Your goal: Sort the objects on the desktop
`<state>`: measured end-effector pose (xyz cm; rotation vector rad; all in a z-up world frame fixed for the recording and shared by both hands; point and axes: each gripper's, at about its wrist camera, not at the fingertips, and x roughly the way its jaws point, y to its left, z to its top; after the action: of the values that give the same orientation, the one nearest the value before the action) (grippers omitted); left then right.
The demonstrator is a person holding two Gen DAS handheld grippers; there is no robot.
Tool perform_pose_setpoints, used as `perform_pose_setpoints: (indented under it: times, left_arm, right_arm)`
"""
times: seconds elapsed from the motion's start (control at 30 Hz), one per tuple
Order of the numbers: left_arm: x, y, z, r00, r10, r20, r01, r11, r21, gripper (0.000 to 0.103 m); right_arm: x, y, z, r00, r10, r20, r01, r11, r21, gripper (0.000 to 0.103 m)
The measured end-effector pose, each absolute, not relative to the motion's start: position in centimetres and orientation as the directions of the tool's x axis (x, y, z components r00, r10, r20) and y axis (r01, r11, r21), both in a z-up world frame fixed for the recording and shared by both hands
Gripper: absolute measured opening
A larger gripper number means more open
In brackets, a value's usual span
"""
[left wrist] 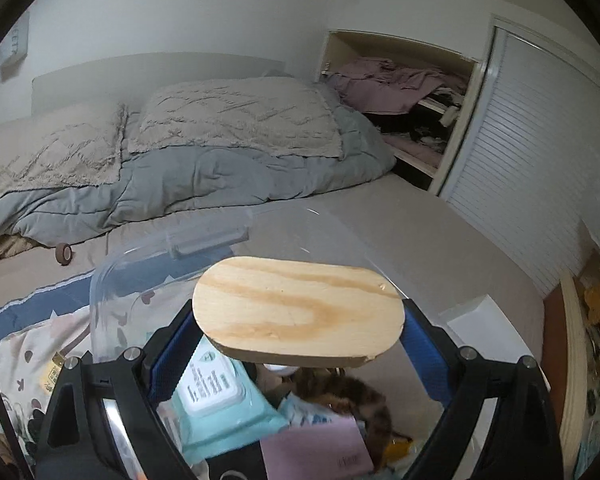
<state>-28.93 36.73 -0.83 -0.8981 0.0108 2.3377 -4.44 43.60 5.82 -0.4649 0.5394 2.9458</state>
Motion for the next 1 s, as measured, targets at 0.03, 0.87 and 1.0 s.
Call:
perform_pose_setpoints:
  times: [0.03, 0.87, 1.0]
  left_arm:
    - [-29.5, 37.1, -1.0, -0.568, 0.546, -0.616, -0.553, -0.807, -0.207, 0.095]
    - [-28.0, 36.7, -0.5, -0.534, 0.595, -0.601, -0.593, -0.77, -0.235, 0.102]
    - [-27.4, 35.5, -0.1, -0.544, 0.591, -0.595, -0.596, -0.772, -0.222, 0.102]
  right_arm:
    - [-4.4, 43.8, 5.9, -0.948, 0.05, -0.313, -0.161, -0.927, 0.339, 0.103]
    - [-6.0, 44.3, 4.6, -0.924, 0.07, -0.376, -0.204, -0.921, 0.331, 0.103]
    - [-6.4, 44.9, 4.2, -0.914, 0.083, -0.396, -0.228, -0.915, 0.334, 0.103]
